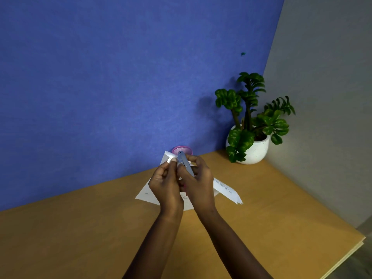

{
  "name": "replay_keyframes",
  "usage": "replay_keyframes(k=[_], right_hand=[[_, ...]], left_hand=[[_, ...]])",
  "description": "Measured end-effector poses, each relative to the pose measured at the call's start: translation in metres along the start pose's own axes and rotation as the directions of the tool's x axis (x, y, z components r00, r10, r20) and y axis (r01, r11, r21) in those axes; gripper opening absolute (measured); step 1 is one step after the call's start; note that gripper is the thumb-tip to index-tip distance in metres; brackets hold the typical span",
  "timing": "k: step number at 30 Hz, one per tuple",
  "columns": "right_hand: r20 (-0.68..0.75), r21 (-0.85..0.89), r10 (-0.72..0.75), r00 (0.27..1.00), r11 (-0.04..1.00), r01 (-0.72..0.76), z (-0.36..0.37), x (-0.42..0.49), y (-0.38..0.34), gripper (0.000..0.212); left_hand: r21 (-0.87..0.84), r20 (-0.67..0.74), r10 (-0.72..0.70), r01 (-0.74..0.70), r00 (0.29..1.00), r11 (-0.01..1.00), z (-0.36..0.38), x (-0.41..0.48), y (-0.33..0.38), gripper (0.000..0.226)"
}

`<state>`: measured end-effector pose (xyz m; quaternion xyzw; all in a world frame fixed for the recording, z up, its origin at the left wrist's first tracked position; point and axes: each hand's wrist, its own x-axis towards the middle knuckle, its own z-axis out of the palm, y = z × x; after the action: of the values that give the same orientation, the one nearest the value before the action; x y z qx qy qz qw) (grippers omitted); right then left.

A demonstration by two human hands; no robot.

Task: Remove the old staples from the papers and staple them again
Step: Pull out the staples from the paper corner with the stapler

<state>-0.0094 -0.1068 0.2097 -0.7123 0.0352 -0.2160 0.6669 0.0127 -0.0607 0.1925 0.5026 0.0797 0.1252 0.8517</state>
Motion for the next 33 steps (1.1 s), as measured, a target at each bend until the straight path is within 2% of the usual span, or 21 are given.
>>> replay_keyframes(k=[3,8,12,23,26,29,33], right_hand=[[-0.012,0.034,0.016,1.0,0.999,-0.016,0.002,0.001,0.001,0.014],[-0.024,0.065,0.013,1.0,0.998,-0.011,0.003,0.001,0.005,0.019],[-0.037,0.07,0.025,0.999,0.997,-0.022,0.005,0.002,0.01,0.018],[-0.066,0.076,0.081,0.994,0.994,-0.076,0.006,0.004,0.016,0.009],[-0.054,0.089,0.086,0.995,0.993,-0.081,0.005,0.004,0.019,0.016],[0.003,0.131,0.113,0.994,0.985,-0.112,0.002,0.006,0.018,0.014],[0.16,0.188,0.175,0.971,0.961,-0.204,-0.013,0.015,0.014,0.019]], left_hand=[[-0.012,-0.007,-0.014,0.014,1.0,1.0,0.001,0.001,0.001,0.019],[-0.001,-0.018,-0.013,0.013,1.0,1.0,0.001,0.001,0.001,0.021],[-0.015,-0.017,-0.03,0.03,0.999,0.999,0.001,0.001,0.002,0.015],[-0.028,-0.028,-0.059,0.059,0.998,0.998,-0.002,0.003,-0.003,0.01],[-0.018,-0.027,-0.058,0.058,0.998,0.998,-0.004,0.004,-0.006,0.01],[0.038,-0.011,-0.001,0.001,1.0,0.999,-0.006,0.008,-0.007,0.011],[0.144,0.066,0.093,-0.101,0.994,0.984,-0.011,0.019,-0.004,0.015]])
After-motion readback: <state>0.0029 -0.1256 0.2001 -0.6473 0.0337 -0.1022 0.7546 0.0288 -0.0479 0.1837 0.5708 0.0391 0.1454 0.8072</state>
